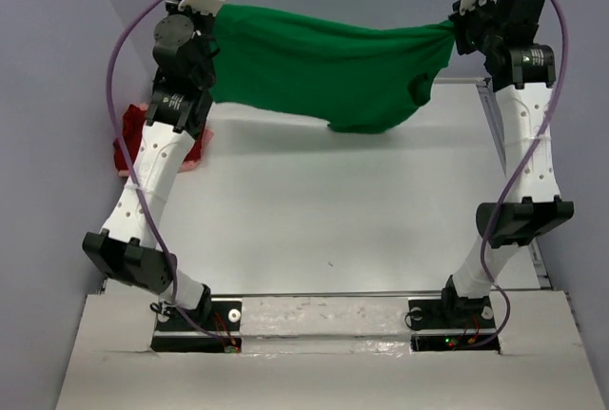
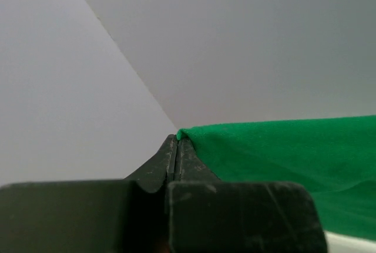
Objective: Fold and stack the t-shirts
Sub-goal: Flatten out the crumpled T-shirt at the center of the board.
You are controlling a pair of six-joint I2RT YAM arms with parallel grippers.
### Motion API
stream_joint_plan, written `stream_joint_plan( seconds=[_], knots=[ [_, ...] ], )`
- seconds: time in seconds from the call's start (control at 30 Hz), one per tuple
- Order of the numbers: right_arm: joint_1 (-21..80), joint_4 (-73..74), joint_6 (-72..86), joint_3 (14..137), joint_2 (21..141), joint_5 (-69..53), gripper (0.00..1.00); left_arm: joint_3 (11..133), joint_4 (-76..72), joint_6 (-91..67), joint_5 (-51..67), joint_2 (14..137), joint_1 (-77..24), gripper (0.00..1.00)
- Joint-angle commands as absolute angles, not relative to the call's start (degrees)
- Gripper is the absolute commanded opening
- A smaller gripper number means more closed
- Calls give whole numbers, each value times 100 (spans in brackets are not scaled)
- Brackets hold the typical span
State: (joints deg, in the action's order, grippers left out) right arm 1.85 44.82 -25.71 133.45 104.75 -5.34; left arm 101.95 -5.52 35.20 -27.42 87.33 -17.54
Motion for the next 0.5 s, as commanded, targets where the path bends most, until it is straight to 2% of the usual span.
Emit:
stream_joint_plan(
  seconds=[0.0,0.23,0.37,0.47],
  knots=[
    [158,4245,-2549,13273,9547,-536,0,10416,-897,3155,-2760,8033,-1714,0],
    [158,3999,-2364,11051,7851,-659,0,8669,-431,2910,-2198,6560,-1547,0],
    [158,4034,-2382,10697,6867,-563,0,8253,-194,2874,-2268,5872,-1415,0],
    [158,4139,-2312,10985,6540,-536,0,8428,156,2813,-2066,5538,-1380,0]
  ],
)
